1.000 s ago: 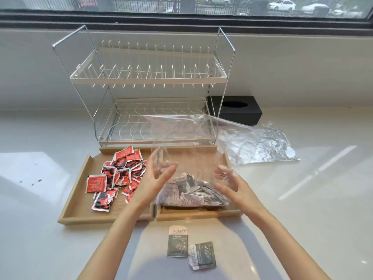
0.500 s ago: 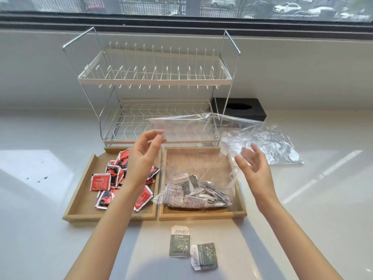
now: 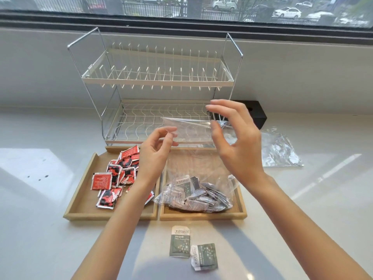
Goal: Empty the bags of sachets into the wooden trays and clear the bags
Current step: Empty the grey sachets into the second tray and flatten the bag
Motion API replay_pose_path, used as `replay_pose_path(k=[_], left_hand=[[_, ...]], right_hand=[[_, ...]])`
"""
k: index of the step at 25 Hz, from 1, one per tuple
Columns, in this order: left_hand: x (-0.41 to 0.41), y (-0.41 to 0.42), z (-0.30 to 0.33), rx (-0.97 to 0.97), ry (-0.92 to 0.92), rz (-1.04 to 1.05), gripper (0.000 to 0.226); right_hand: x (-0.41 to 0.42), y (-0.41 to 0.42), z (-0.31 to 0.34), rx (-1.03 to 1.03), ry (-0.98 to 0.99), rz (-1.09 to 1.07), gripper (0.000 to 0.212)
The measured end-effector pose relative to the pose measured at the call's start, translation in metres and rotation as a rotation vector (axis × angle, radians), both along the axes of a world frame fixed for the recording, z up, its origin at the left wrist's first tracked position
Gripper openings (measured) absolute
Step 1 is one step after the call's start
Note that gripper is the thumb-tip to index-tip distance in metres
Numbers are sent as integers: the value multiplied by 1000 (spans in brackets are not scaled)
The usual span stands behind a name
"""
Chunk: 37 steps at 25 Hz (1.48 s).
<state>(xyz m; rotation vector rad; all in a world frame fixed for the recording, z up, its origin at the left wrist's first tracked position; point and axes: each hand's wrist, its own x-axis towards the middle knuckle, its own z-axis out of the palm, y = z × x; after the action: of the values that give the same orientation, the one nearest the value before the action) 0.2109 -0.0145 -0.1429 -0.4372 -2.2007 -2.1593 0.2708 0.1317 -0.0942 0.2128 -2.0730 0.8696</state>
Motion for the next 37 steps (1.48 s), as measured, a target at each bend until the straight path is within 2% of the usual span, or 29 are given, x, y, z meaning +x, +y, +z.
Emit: replay_pose_path(k=[2,3,6,9,10,12,16,23,25,29,34,37], left_hand=[[2,0,3,-15,8,-29,16],[3,-1,3,-22,13,-39,15],[5,-2,6,-26,36,-67,18],[8,-2,9,-39,66,-81,20],[8,-2,11,-41,75,-85,21],[9,-2,12,-31,87,-89,23],[9,-3,11,-17,97,-77,26],[14,-2,11,-6,117,-99,26],[14,-3,8,1,128,-47,25],[12,-6,4,-14,81,-21,22],[12,0,9,-41,87,-81,23],[13,1,10,-21,82,-77,24]], right_hand=[[-12,-3,12,34,-55,50,23],[-20,-2,22,39,-151,78,24],[-51,5,53,30,-727,217,28],[-74,10,59,131,-1257,367,31],[-78,10,56,154,-1368,441,32],[-82,10,45,125,-1471,566,31],[-81,14,37,-33,-1442,620,30],[-73,16,30,-110,-1305,555,10],[-71,16,31,-109,-1239,507,6],[-71,22,48,-276,-1041,460,11],[-69,26,78,-97,-864,370,7],[-66,21,78,-67,-888,410,8]])
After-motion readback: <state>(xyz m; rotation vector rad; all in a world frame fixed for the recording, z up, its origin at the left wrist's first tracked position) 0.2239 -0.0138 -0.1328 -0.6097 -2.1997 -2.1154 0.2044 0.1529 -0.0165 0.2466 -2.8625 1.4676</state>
